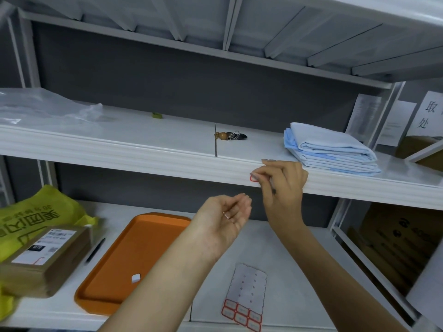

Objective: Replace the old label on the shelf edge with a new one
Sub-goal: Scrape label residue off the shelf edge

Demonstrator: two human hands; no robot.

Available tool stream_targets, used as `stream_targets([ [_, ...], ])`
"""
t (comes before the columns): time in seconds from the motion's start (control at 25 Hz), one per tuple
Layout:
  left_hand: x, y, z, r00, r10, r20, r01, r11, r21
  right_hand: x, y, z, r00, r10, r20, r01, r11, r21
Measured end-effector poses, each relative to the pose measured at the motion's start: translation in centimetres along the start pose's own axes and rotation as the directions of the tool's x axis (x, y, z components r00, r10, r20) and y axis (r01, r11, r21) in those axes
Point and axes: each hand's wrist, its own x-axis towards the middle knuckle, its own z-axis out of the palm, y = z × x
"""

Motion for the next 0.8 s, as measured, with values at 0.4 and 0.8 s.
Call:
stream_targets([
  [0.4,0.6,1.6,1.6,0.984,0.006,0.18,-0.004,1.0,-0.012,-0.2,0.0,-0.1,1.0,-0.008,-0.027,0.008,1.0,0.005],
  [0.8,2.5,1.6,2.7,0.981,-0.09,0.172,0.069,0.99,0.123,0.0,-0.1,0.0,0.999,0.034,-0.004,-0.034,0.999,0.013],
])
